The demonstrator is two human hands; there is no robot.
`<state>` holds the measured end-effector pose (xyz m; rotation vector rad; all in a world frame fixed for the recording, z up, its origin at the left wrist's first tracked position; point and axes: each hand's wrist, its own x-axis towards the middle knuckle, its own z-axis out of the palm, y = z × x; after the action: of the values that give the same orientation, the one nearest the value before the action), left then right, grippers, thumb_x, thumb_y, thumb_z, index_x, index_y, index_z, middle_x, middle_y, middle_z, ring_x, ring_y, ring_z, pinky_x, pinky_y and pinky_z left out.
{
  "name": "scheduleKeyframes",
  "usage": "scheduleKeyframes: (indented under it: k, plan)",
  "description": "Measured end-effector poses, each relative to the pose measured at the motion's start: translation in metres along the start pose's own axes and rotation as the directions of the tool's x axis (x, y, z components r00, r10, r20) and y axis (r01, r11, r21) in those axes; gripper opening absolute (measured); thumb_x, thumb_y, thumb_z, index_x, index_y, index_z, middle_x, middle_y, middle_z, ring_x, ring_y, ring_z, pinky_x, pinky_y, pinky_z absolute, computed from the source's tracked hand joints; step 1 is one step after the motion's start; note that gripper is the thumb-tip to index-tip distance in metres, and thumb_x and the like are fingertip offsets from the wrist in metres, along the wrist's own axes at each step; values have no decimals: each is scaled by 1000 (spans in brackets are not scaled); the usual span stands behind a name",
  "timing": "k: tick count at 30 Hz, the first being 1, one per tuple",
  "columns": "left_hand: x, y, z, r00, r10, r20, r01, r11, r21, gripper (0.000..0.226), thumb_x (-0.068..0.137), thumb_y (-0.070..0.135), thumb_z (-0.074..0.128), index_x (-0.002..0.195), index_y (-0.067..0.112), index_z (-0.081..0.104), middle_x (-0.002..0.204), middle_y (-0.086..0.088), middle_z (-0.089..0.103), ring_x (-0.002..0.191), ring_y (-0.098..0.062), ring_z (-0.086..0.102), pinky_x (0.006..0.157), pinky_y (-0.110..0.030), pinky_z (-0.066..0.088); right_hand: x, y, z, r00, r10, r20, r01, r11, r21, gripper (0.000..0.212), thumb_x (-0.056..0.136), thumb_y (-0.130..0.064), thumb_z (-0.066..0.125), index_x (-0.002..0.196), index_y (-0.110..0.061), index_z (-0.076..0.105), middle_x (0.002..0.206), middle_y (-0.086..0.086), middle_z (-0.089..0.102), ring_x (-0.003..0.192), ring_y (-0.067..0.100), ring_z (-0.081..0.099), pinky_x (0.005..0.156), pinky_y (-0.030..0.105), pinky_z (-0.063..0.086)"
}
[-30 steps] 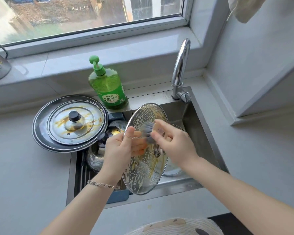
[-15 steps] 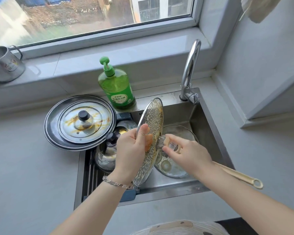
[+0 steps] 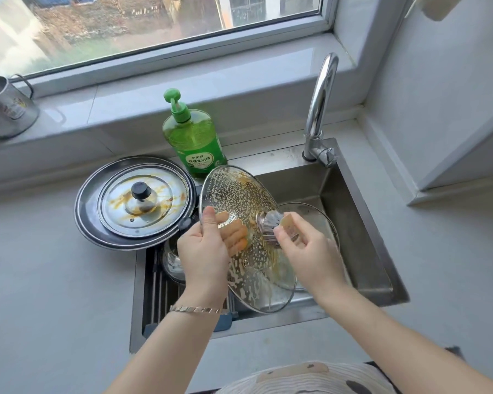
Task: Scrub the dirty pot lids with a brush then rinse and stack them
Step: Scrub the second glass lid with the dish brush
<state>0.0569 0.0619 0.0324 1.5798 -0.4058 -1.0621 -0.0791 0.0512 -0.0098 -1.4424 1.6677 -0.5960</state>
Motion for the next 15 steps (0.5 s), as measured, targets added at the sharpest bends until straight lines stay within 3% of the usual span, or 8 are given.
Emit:
scheduleKeyframes:
  k: [2, 4, 7, 9, 11, 12, 13, 15]
  plan:
    - [-4, -7, 0, 998, 59, 27, -61, 995, 80, 30, 96, 34, 47, 88, 11, 63, 80, -11, 72, 74, -19, 72, 63, -27, 59, 4, -7, -4, 995, -86, 44, 96, 938, -333, 35, 92, -54, 41, 125, -44, 48, 68, -9, 60, 73, 17, 55, 57, 28, 38]
    - [-8, -9, -2, 990, 119, 78, -129, 981, 144, 30, 90, 39, 50, 88, 14, 65, 81, -9, 73, 79, -18, 72, 68, -28, 58, 15, -12, -6, 994, -71, 87, 98, 926, -364, 29, 90, -57, 39, 113, -44, 52, 68, -7, 59, 75, 20, 57, 57, 28, 36]
    - [-9, -9, -6, 979, 170, 110, -188, 966, 176, 33, 81, 44, 51, 87, 15, 66, 81, -8, 73, 79, -18, 72, 70, -29, 58, 37, -8, -7, 958, 184, 221, -208, 974, 91, 25, 89, -51, 49, 93, -31, 63, 63, -8, 53, 48, 8, 45, 51, 19, 37]
    - [-8, -6, -8, 979, 178, 103, -193, 967, 164, 31, 87, 39, 50, 89, 13, 66, 80, -9, 74, 77, -18, 73, 67, -29, 59, 40, -3, -13, 797, 407, 446, -566, 761, 317, 27, 90, -48, 51, 89, -24, 62, 55, -2, 46, 32, 5, 28, 34, 12, 23]
    - [-5, -5, -10, 986, 152, 72, -160, 980, 120, 30, 93, 34, 48, 90, 10, 65, 77, -9, 74, 75, -20, 73, 64, -28, 59, 35, 5, -12, 679, 454, 576, -722, 556, 412, 30, 91, -48, 50, 94, -19, 58, 52, 0, 41, 30, 4, 21, 29, 10, 14]
    - [-3, -5, -10, 991, 125, 53, -130, 987, 90, 30, 94, 33, 47, 90, 9, 65, 76, -9, 74, 75, -22, 73, 63, -29, 59, 30, 5, -9, 675, 449, 586, -731, 515, 447, 29, 91, -47, 50, 92, -18, 57, 53, 0, 41, 30, 4, 22, 28, 11, 14]
    - [-2, -6, -10, 995, 98, 35, -100, 993, 64, 30, 95, 32, 47, 89, 9, 64, 74, -9, 74, 75, -23, 73, 62, -29, 59, 25, 7, -4, 726, 440, 528, -683, 552, 478, 27, 92, -45, 51, 88, -18, 57, 56, -1, 42, 30, 3, 26, 28, 13, 18]
    - [-1, -8, -8, 998, 65, 21, -66, 997, 40, 29, 96, 32, 47, 88, 9, 64, 72, -8, 73, 75, -23, 73, 61, -27, 59, 12, 7, 4, 904, 336, 262, -422, 793, 440, 22, 92, -43, 52, 94, -22, 60, 68, -8, 51, 46, 0, 48, 42, 16, 41]
